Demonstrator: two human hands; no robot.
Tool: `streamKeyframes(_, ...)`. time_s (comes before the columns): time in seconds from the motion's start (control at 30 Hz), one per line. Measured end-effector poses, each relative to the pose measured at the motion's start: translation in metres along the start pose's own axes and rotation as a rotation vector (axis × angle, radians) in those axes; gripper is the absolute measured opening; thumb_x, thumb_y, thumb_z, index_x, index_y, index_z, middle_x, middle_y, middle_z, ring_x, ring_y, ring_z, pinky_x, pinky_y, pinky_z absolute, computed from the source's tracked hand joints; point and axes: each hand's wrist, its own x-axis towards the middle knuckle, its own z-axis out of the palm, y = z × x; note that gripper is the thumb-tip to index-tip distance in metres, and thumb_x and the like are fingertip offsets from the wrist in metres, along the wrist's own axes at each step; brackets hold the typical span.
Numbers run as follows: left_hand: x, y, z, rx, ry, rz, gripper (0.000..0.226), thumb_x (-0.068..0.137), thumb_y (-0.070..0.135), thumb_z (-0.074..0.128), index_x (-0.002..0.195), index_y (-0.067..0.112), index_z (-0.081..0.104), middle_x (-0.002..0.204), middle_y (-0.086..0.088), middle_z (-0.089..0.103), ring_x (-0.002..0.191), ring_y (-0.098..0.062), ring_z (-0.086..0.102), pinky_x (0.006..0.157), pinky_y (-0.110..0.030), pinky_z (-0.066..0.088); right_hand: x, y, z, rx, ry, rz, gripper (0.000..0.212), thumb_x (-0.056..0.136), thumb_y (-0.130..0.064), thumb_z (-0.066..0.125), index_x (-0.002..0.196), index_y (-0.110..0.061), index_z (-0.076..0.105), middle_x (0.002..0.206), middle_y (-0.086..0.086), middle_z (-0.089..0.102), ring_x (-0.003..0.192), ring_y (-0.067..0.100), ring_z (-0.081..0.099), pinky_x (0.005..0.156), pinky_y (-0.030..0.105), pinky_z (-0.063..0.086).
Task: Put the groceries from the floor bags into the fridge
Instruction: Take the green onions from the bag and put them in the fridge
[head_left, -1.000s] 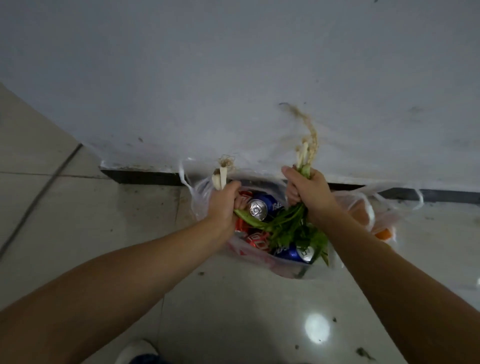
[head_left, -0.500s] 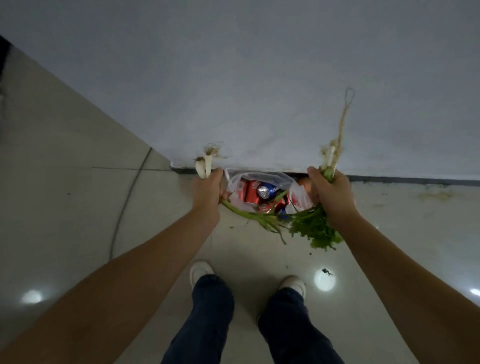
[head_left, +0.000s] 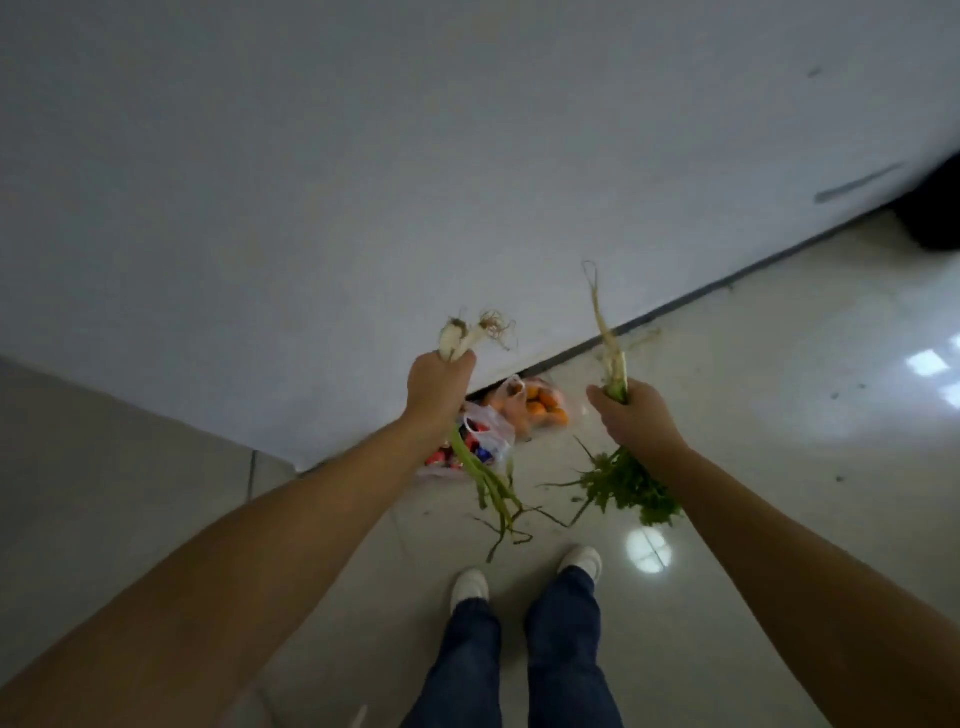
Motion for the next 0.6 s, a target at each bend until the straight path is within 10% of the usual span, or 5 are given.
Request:
streamKeyframes(0.27, -0.154, 0.085, 0.181, 0.312, -0.574, 0.389, 0.018, 0.092, 0.023, 0.051, 0.084, 0.008, 0.057, 0.063, -0.003, 0.049, 0.054, -0.016, 0.048, 0.038, -0.019, 0.039, -0.175, 0.116, -0.182, 0.044, 0.489, 0.247, 0.031, 0.094, -0.035, 0.053, 0.071, -0.014, 0.049, 0.062, 0.004, 0.046, 0.057, 0.016, 0.042, 0.056, 0.029, 0.041)
streamKeyframes(0.6, -0.451, 0.009, 0.402, 0.611, -1.124, 0.725, 0.027, 0.092, 0.02, 0.05, 0.067, 0.012, 0.055, 0.061, -0.004, 0.046, 0.057, -0.021, 0.049, 0.051, -0.029, 0.045, -0.467, 0.316, -0.305, 0.157, 0.904, 0.552, 0.038, 0.094, -0.028, 0.054, 0.061, -0.018, 0.037, 0.06, -0.001, 0.04, 0.054, 0.011, 0.036, 0.052, 0.027, 0.029)
